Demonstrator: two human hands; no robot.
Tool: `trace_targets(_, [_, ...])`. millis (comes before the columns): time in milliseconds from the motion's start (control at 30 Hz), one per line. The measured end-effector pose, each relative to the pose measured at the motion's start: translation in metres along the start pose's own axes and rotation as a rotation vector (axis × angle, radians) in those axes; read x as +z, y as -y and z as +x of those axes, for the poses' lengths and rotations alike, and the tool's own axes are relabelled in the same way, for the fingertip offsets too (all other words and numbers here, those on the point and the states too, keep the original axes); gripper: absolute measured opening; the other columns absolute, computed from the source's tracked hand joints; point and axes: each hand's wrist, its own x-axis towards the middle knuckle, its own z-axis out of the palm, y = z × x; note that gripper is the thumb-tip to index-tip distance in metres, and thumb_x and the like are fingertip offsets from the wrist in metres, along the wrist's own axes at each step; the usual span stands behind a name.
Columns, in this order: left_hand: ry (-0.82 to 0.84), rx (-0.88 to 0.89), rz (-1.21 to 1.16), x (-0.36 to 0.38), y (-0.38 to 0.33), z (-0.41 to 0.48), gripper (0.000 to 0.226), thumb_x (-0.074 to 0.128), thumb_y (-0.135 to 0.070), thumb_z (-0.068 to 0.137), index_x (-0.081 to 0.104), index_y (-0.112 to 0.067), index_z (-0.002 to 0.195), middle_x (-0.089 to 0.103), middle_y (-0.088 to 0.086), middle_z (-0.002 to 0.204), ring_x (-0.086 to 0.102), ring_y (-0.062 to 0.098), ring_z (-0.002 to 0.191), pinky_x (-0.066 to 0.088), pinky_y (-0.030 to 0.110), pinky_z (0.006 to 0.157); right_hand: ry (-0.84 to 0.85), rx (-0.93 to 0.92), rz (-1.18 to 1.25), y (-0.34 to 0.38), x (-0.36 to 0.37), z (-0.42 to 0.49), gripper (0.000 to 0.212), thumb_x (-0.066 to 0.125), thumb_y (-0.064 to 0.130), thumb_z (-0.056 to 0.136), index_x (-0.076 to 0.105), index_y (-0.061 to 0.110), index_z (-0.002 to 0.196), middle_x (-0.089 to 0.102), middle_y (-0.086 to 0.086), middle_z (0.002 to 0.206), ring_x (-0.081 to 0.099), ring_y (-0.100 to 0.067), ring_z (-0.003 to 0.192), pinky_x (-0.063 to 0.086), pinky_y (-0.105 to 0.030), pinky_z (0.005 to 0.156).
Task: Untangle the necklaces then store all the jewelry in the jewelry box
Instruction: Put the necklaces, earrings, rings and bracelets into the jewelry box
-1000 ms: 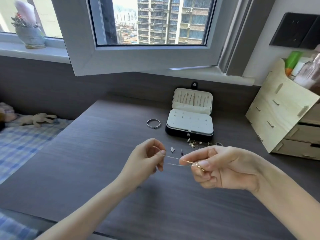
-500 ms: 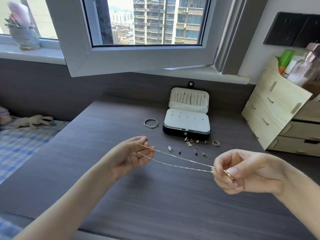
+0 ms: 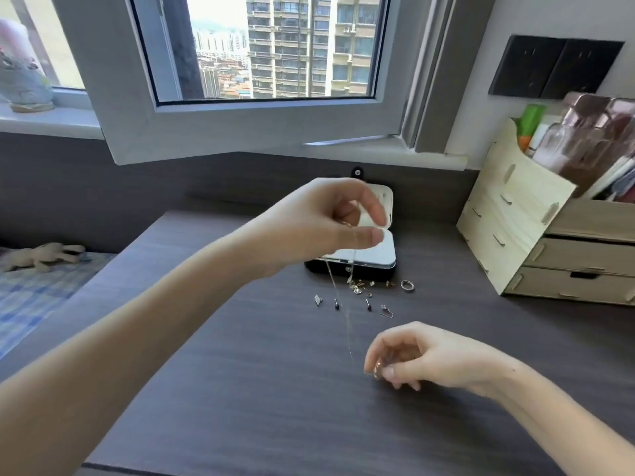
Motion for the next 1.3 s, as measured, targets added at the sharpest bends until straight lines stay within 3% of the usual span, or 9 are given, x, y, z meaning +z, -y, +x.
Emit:
trace_targets(167, [0.245,0.155,0.133,0.005,-0.028,0.014,0.021,0.070,-0.004,0.081,0.063,-0.014,0.098,0.031,-0.004,0.061,0.029,0.010,0.052,0.029,0.011,0.047,-0.057,-0.039,-0.155,0.012,-0.002,-0.003,0.030,0.057,0.000,0.087,0.073,0.026,0.092,0.062,0.022,0.072,0.054,-0.002,0.068,0.045,-0.018,0.067])
trace_targets(267, [0.341,0.207,0.194,0.007,-0.034,0.021,0.029,0.071,-0.003,0.078,0.063,-0.020,0.100,0.033,-0.001,0.064,0.032,0.013,0.057,0.032,0.019,0.054,-0.211,-0.140,-0.188,0.022,-0.008,-0.005,0.025,0.062,0.004,0.084,0.073,0.026,0.087,0.066,0.012,0.080,0.057,-0.004,0.073,0.046,-0.021,0.072])
trace_targets(400, [0.332,0.198,0.319,0.005,-0.039,0.029,0.042,0.065,0.012,0.075,0.062,-0.018,0.105,0.040,-0.005,0.064,0.038,0.007,0.057,0.035,0.018,0.057,-0.331,-0.293,0.173,0.048,-0.019,-0.011,0.022,0.070,0.006,0.080,0.069,0.015,0.100,0.071,-0.002,0.100,0.065,-0.019,0.099,0.049,-0.029,0.088])
trace_targets(567, [0.288,0.126,0.499,-0.002,-0.046,0.038,0.045,0.064,-0.001,0.069,0.059,-0.025,0.107,0.051,-0.012,0.063,0.046,0.004,0.056,0.040,0.026,0.058,-0.199,-0.329,0.445,0.079,-0.037,-0.012,0.045,0.063,0.001,0.068,0.060,-0.006,0.113,0.070,-0.015,0.100,0.065,-0.029,0.099,0.049,-0.039,0.094])
trace_targets(733, [0.333,0.045,0.443,-0.005,-0.051,0.044,0.047,0.055,-0.014,0.064,0.059,-0.021,0.110,0.066,0.013,0.077,0.057,0.010,0.067,0.043,0.030,0.067,-0.211,-0.280,0.363,0.100,-0.046,-0.016,0.025,0.073,0.003,0.069,0.069,-0.001,0.093,0.067,-0.013,0.078,0.064,-0.022,0.073,0.057,-0.032,0.073])
trace_targets(833, [0.287,0.028,0.379,-0.006,-0.051,0.050,0.034,0.056,-0.014,0.075,0.062,-0.019,0.108,0.063,0.000,0.069,0.052,0.003,0.059,0.041,0.026,0.064,-0.297,-0.215,0.258,0.108,-0.051,-0.017,0.024,0.069,0.025,0.071,0.069,0.003,0.081,0.060,-0.008,0.063,0.056,-0.019,0.057,0.051,-0.027,0.059])
trace_targets(933, [0.196,0.031,0.343,-0.006,-0.047,0.058,0.022,0.049,-0.008,0.090,0.063,-0.016,0.106,0.058,-0.005,0.066,0.048,0.002,0.053,0.043,0.026,0.063,-0.330,-0.180,0.213,0.118,-0.058,-0.018,0.027,0.065,0.032,0.075,0.067,0.006,0.072,0.053,-0.006,0.054,0.050,-0.017,0.048,0.048,-0.028,0.054])
trace_targets(1133, [0.122,0.039,0.236,-0.010,-0.034,0.070,0.032,0.037,-0.026,0.101,0.059,-0.004,0.107,0.061,0.011,0.074,0.055,0.013,0.065,0.048,0.025,0.061,-0.434,-0.176,0.061,0.134,-0.074,-0.008,0.029,0.056,0.028,0.092,0.066,0.004,0.080,0.048,-0.003,0.045,0.043,-0.015,0.043,0.043,-0.028,0.051])
trace_targets(1300, [0.032,0.062,0.172,-0.021,-0.023,0.085,0.031,0.035,-0.031,0.101,0.060,-0.013,0.098,0.060,0.001,0.073,0.059,0.010,0.071,0.057,0.031,0.075,-0.467,-0.206,-0.016,0.150,-0.093,0.000,0.031,0.053,0.027,0.094,0.065,0.001,0.084,0.056,-0.006,0.049,0.051,-0.017,0.046,0.048,-0.026,0.051])
